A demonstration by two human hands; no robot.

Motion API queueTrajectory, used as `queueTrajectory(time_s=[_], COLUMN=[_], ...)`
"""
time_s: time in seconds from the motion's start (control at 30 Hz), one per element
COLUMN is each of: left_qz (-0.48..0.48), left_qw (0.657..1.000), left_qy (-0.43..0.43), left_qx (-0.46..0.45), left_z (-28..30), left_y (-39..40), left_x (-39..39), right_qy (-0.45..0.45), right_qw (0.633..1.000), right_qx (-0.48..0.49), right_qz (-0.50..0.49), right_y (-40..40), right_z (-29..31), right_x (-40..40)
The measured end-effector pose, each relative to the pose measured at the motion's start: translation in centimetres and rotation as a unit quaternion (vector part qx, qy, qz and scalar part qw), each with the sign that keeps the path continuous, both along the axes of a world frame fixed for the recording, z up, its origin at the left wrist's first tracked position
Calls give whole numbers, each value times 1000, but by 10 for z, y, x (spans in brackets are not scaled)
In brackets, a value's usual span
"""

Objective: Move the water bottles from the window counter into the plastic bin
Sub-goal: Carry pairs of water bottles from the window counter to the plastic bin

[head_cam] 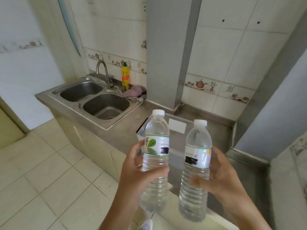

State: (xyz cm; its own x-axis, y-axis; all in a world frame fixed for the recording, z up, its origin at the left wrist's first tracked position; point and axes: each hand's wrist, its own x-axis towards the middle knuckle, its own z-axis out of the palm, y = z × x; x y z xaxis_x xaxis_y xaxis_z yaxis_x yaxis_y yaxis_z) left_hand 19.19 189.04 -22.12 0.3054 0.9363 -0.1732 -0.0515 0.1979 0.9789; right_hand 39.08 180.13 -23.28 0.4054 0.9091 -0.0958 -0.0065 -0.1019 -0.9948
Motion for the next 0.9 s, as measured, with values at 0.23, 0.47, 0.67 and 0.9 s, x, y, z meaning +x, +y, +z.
queueTrajectory(time_s=[0.23,0.47,0.67,0.9], left_qz=[-109,-206,-215,-207], left_qw=[994,977,971,962], left_qy=[4,42,95,148], left_qx=[5,36,37,101], left_z=[-18,-61,-110,-143], left_y=[145,238,268,272], left_x=[81,174,221,246], right_qy=[-18,-68,-87,-147], right_qw=[990,965,953,943], right_qx=[-13,-36,-63,-130], right_qz=[-139,-253,-282,-270], right_y=[110,180,211,232], right_z=[-18,-36,-63,-92], right_x=[47,100,138,150])
